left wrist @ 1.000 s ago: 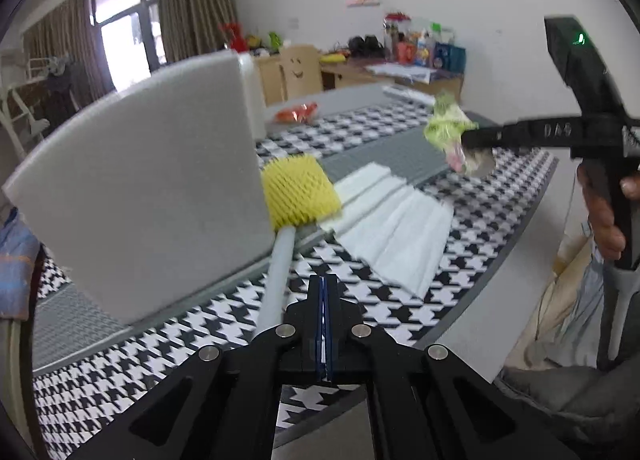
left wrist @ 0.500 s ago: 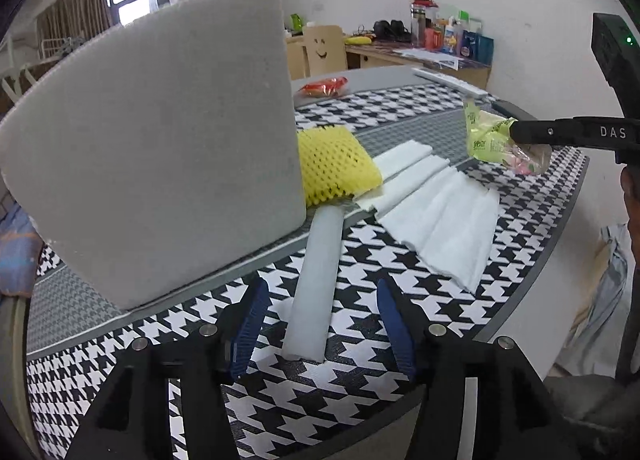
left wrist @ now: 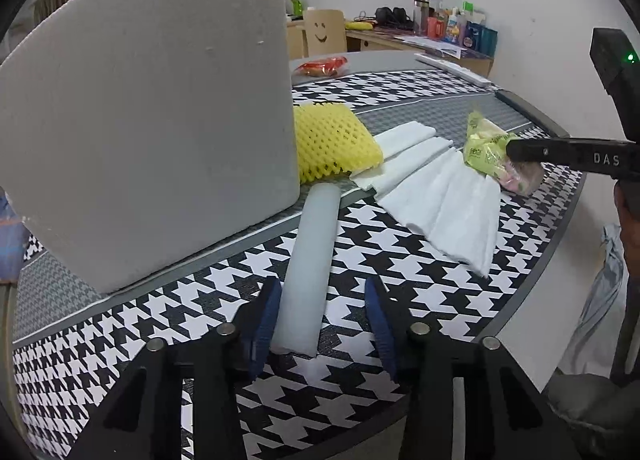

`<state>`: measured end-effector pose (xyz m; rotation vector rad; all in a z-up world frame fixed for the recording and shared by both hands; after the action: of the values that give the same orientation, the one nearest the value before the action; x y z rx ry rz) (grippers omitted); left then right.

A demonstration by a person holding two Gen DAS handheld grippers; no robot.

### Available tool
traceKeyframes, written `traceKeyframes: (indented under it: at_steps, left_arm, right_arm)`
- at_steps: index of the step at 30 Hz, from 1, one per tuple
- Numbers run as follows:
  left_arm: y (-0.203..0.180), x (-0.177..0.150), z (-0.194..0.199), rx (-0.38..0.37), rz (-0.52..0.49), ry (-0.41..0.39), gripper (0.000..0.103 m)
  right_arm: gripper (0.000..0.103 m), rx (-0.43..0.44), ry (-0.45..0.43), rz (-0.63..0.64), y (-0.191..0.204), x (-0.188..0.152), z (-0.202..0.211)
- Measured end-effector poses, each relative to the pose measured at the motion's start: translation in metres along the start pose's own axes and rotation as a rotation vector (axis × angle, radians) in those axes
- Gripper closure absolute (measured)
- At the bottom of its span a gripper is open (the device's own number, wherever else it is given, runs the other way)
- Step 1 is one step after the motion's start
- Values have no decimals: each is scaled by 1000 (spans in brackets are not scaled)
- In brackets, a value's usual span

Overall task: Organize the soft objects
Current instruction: 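Lift the foam tube with the left tool while the right tool lifts the snack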

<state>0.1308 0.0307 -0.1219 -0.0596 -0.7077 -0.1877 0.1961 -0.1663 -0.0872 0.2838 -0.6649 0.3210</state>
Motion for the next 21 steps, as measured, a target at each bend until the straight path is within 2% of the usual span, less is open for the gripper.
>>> traceKeyframes:
  at_steps: [2,7,10,11,15,16,18,20,21]
  left_arm:
    - [1,0,1,32,3,-4,80]
    - [3,-2,5,38,3,-15,88]
    - [5,-1,10,22,20,-28,90]
    - [5,-2,11,22,16,-31,90]
    - [2,-3,16,22,2,-38,90]
    - [2,-3,18,22,3,-44,90]
    - [2,-4,23,20,2,-52,90]
    - [1,-4,26,19,-3,-60,90]
    - [0,-4,29,18,-10,-66,90]
  right_arm:
    - [81,1,6,3,0,-2,-3]
    - [80,9,14,-7,0,-5,-6]
    - [60,23,7,-14,0,-4,-6]
    - [48,24,-4,-10,1,-5,-4]
    - [46,43,-5,-8,4,-4,-4]
    - [47,52,-3,-13,3,-4,-5]
    - [74,67,15,-17,4,-5,-9]
    - [78,71,13,-21,4,-4,-9]
    - [87,74,14,-20,4,-4,-9]
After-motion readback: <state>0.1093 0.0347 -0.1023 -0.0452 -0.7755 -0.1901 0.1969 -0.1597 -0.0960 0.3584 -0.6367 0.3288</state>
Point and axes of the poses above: each gripper's, at about its wrist camera, not at the fingertips, and z roughly against the way its jaws point, y to its left, x to its top, the point moved 1 cm from there along -z, roughly the way its jaws point, and after that the axes turned 2 degrees about z, right-handed, at the moved point
